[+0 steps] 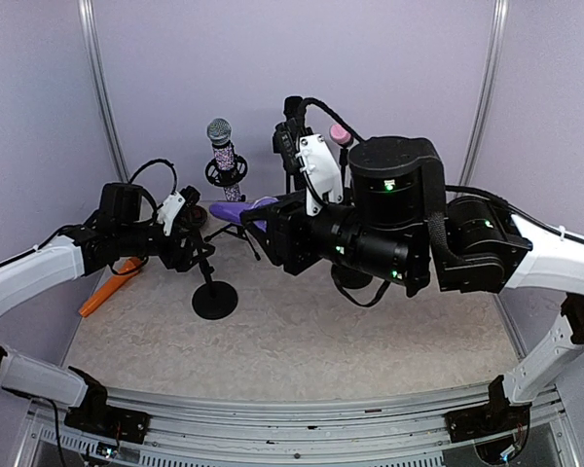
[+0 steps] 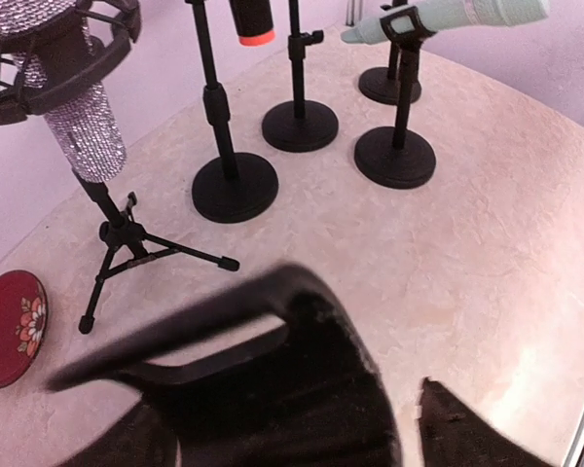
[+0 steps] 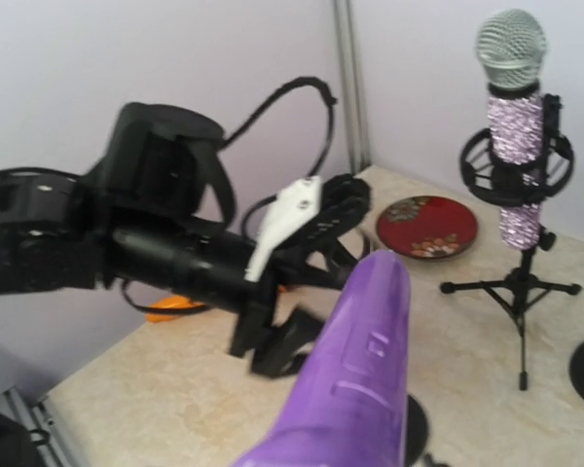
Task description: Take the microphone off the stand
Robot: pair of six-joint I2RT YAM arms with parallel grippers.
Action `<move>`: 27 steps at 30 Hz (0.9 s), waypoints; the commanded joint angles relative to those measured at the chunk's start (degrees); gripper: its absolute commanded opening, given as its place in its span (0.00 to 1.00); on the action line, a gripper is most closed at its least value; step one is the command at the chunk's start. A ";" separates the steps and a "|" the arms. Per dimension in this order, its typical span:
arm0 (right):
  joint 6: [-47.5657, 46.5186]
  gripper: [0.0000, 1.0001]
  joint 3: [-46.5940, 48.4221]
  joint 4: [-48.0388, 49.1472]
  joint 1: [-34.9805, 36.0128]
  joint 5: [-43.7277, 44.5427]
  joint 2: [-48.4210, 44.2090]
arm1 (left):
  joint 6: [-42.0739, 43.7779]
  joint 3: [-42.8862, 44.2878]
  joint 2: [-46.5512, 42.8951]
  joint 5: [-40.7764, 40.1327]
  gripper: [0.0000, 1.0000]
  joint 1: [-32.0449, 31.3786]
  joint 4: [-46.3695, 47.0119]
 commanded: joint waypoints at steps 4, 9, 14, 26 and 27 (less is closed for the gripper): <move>0.37 0.00 -0.83 -0.88 -0.86 -1.39 0.16 | 13.24 6.48 -5.44 6.37 0.99 3.99 -17.35; 1.40 0.00 -1.22 0.71 -3.83 -10.31 0.96 | 22.26 8.03 -10.83 7.40 0.99 7.65 -27.95; 3.26 0.00 -0.65 3.98 -8.19 -24.70 5.87 | 30.12 9.83 -14.43 13.94 0.99 7.82 -38.30; 5.25 0.00 13.50 8.54 -11.36 -42.42 24.06 | 39.86 11.74 -15.66 20.11 0.92 6.45 -49.13; 5.28 0.00 14.23 8.91 -11.40 -43.04 24.61 | 40.20 11.38 -15.70 19.87 0.92 6.38 -49.55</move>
